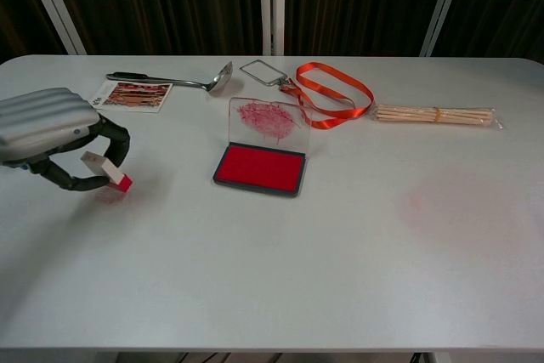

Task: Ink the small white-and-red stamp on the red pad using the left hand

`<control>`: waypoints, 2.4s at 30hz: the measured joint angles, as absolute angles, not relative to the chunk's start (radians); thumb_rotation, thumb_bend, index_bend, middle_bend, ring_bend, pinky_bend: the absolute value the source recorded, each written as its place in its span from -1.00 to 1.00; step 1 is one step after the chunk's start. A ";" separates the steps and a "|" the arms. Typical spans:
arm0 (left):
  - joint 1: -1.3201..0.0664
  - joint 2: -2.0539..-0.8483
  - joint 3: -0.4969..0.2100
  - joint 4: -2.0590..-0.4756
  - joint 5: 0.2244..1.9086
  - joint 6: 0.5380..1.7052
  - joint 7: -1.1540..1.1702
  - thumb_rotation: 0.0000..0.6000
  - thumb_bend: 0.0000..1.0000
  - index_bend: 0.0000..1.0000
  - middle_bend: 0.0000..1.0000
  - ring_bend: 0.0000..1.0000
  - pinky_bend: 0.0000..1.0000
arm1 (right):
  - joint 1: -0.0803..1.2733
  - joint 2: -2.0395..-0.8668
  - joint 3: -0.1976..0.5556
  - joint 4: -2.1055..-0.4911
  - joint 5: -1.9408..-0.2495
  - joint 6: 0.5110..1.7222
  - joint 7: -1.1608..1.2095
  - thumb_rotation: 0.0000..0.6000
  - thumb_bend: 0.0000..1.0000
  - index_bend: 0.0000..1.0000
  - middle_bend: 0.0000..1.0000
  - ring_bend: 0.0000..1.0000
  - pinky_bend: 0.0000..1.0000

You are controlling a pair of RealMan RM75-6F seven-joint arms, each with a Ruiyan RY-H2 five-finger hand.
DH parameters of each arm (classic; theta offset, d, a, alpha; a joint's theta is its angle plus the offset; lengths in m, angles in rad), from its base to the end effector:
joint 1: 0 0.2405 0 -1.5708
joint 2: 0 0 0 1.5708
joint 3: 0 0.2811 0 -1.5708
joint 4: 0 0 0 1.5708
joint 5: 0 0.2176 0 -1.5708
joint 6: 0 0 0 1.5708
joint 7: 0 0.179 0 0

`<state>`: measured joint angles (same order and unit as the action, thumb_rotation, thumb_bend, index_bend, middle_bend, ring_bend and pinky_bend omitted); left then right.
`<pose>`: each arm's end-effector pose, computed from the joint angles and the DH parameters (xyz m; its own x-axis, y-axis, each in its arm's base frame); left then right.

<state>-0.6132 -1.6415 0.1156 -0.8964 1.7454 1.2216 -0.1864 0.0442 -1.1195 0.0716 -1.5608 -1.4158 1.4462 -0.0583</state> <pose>-0.2591 0.3502 -0.0430 0.6086 0.1257 0.7835 0.6455 -0.6527 -0.3966 -0.3697 -0.2087 0.1724 0.4805 -0.0392 0.8761 -0.8690 0.1131 0.4817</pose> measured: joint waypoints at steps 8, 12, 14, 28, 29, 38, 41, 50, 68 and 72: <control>-0.702 -1.531 0.044 -1.147 1.673 1.077 -0.152 1.00 -0.21 0.17 0.13 0.75 0.93 | 0.048 -1.121 0.073 -1.562 -1.421 1.447 -0.051 1.00 -0.57 -1.00 -1.00 -1.00 -1.00; -0.776 -1.496 -0.021 -1.240 1.610 0.965 -0.131 1.00 -0.21 0.17 0.13 0.75 0.93 | 0.048 -1.122 0.074 -1.560 -1.422 1.447 -0.045 1.00 -0.56 -1.00 -1.00 -1.00 -1.00; -0.819 -1.493 -0.055 -1.264 1.577 0.909 -0.114 1.00 -0.20 0.17 0.13 0.75 0.93 | 0.047 -1.123 0.074 -1.557 -1.420 1.447 -0.040 1.00 -0.56 -1.00 -1.00 -1.00 -1.00; -0.956 -1.663 -0.125 -1.188 1.486 0.774 -0.042 1.00 -0.19 0.17 0.14 0.76 0.93 | 0.039 -1.124 0.073 -1.532 -1.415 1.449 -0.005 1.00 -0.56 -1.00 -1.00 -1.00 -1.00; -0.961 -1.673 -0.126 -1.178 1.484 0.770 -0.043 1.00 -0.19 0.17 0.14 0.76 0.93 | 0.039 -1.124 0.072 -1.530 -1.417 1.448 -0.006 1.00 -0.56 -1.00 -1.00 -1.00 -1.00; -0.989 -1.755 -0.124 -1.088 1.472 0.755 -0.058 1.00 -0.19 0.17 0.14 0.76 0.93 | 0.039 -1.123 0.076 -1.522 -1.406 1.443 0.003 1.00 -0.55 -1.00 -1.00 -1.00 -1.00; -0.995 -1.784 -0.125 -1.057 1.464 0.753 -0.061 1.00 -0.18 0.18 0.15 0.76 0.93 | 0.039 -1.124 0.078 -1.518 -1.400 1.440 0.006 1.00 -0.55 -1.00 -1.00 -1.00 -1.00; -1.015 -1.834 -0.116 -0.983 1.457 0.734 -0.070 1.00 -0.18 0.18 0.15 0.76 0.93 | 0.036 -1.122 0.078 -1.508 -1.400 1.439 0.022 1.00 -0.55 -1.00 -1.00 -1.00 -1.00; -1.016 -1.867 -0.099 -0.920 1.458 0.734 -0.116 1.00 -0.16 0.19 0.16 0.76 0.93 | 0.033 -1.121 0.078 -1.509 -1.402 1.442 0.021 1.00 -0.55 -1.00 -1.00 -1.00 -1.00; -1.016 -1.864 -0.099 -0.928 1.462 0.742 -0.124 1.00 -0.16 0.19 0.16 0.76 0.93 | 0.031 -1.119 0.078 -1.511 -1.403 1.446 0.021 1.00 -0.55 -1.00 -1.00 -1.00 -1.00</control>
<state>-1.0165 -1.8642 -0.0987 -0.9280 1.4620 0.7415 -0.1240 0.0314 -1.1186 0.0785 -1.5111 -1.4026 1.4457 0.0210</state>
